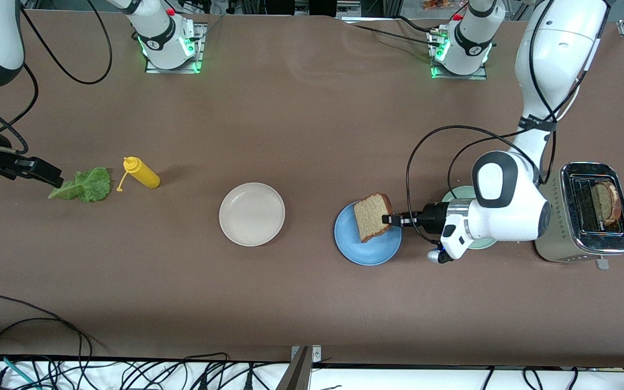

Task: Make sandwich in blue plate with both arms
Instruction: 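Carry the bread slice over the blue plate with the left gripper, then lower the bread flat onto the blue plate and open the left gripper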

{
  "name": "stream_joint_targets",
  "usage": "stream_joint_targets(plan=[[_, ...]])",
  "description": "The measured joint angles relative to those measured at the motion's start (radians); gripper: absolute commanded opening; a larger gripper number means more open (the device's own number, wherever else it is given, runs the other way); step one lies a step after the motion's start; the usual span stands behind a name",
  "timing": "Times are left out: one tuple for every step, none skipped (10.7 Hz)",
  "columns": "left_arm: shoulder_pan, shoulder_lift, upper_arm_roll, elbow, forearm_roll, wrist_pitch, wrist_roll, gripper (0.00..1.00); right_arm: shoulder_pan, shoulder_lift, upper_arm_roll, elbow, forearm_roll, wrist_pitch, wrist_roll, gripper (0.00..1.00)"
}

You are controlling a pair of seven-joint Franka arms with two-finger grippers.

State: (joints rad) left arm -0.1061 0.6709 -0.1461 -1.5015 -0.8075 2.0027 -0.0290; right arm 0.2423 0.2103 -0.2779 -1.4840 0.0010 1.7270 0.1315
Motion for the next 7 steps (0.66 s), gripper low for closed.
stream_joint_targets(plan=[[-0.006,0.014,0.000,0.007,0.000,0.015,0.000,0.00,0.000,0.000,0.000,0.000,0.000,0.000,0.000,1.00],[-0.012,0.024,0.000,0.012,0.000,0.026,0.000,0.00,0.000,0.000,0.000,0.000,0.000,0.000,0.000,1.00],[-0.021,0.032,-0.001,0.017,0.000,0.043,0.000,0.00,0.000,0.000,0.000,0.000,0.000,0.000,0.000,1.00],[-0.026,0.038,-0.001,0.019,0.000,0.055,0.000,0.00,0.000,0.000,0.000,0.000,0.000,0.000,0.000,1.00],[-0.030,0.043,-0.001,0.021,0.000,0.061,0.000,0.00,0.000,0.000,0.000,0.000,0.000,0.000,0.000,1.00],[-0.032,0.047,-0.001,0.025,0.000,0.062,0.000,0.00,0.000,0.000,0.000,0.000,0.000,0.000,0.000,1.00],[-0.036,0.050,-0.001,0.030,0.000,0.062,0.000,0.00,0.000,0.000,0.000,0.000,0.000,0.000,0.000,1.00]])
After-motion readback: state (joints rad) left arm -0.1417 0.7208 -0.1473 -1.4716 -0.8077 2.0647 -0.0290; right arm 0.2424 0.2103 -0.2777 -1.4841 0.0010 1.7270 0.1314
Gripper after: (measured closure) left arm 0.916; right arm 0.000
